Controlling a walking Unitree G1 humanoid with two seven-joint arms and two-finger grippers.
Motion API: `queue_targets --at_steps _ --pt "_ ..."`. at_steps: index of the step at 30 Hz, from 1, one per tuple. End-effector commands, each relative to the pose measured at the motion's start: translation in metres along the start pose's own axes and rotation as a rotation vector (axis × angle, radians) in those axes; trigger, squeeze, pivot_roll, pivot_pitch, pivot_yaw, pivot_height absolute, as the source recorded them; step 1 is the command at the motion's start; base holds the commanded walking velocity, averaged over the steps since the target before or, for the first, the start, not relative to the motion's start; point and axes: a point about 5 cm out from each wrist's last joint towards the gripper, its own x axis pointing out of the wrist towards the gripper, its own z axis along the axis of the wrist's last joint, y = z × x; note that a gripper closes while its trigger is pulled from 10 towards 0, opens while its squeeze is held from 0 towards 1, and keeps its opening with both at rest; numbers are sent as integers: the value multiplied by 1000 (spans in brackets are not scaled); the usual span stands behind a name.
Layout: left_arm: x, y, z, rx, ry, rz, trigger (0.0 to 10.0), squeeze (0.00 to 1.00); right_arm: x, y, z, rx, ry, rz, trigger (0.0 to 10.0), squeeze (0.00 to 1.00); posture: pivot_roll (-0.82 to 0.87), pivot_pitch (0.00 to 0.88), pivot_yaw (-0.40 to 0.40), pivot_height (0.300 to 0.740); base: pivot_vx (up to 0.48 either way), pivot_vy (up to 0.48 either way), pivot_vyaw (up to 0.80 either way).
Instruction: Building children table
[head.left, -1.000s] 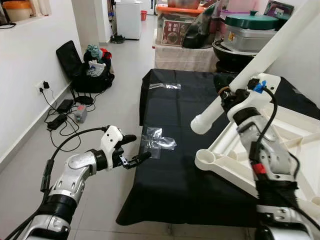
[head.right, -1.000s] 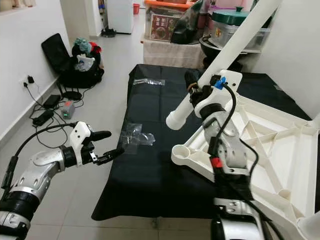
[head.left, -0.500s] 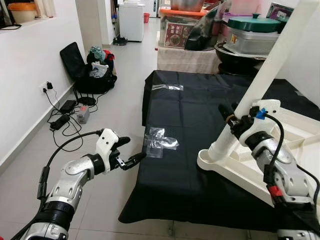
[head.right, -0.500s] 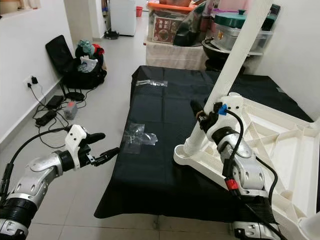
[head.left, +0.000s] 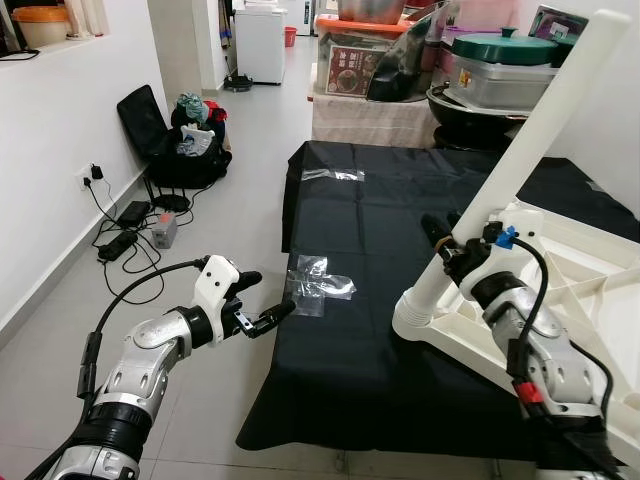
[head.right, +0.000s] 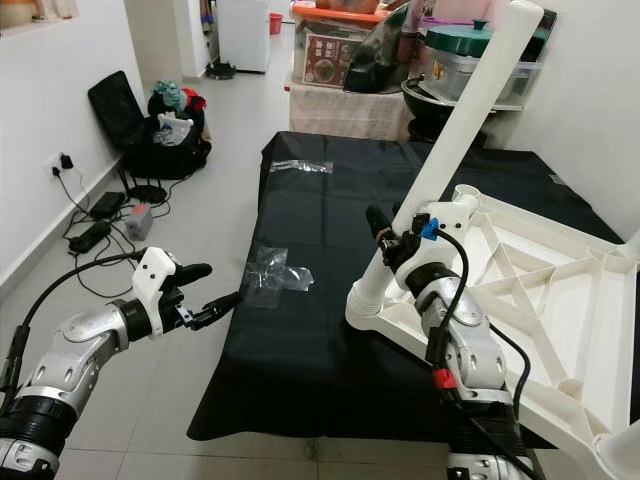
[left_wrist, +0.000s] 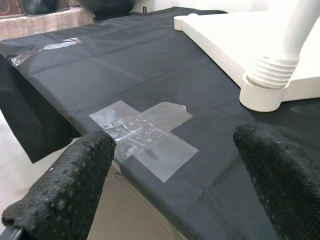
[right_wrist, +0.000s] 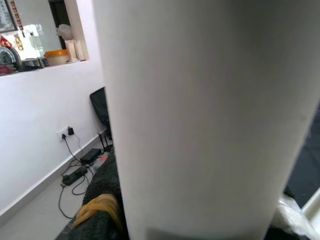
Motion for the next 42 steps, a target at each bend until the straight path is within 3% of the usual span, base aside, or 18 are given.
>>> queue_targets --at_steps 1,13,19,29,35,42 --pt "0 -2 -1 -9 3 0 10000 0 4 8 -8 1 26 20 0 0 72 0 -69 740 0 0 0" --pt "-5 -2 -4 -12 12 18 10000 0 -3 13 -26 -35 78 50 0 0 79 0 -75 740 0 0 0" --pt "-1 -4 -3 -12 12 9 10000 0 -9 -8 -19 -75 68 -12 0 0 64 0 -62 740 0 0 0" --pt "0 -4 -2 -13 12 7 10000 0 -9 -16 -17 -72 49 -79 0 0 64 0 -60 740 0 0 0" --pt "0 -5 -3 -14 13 5 10000 0 -5 -3 -24 -54 52 -59 0 0 68 0 -62 740 0 0 0" --pt "-1 -6 -5 -15 20 3 10000 0 -10 13 -38 -53 127 40 0 0 68 0 -69 740 0 0 0"
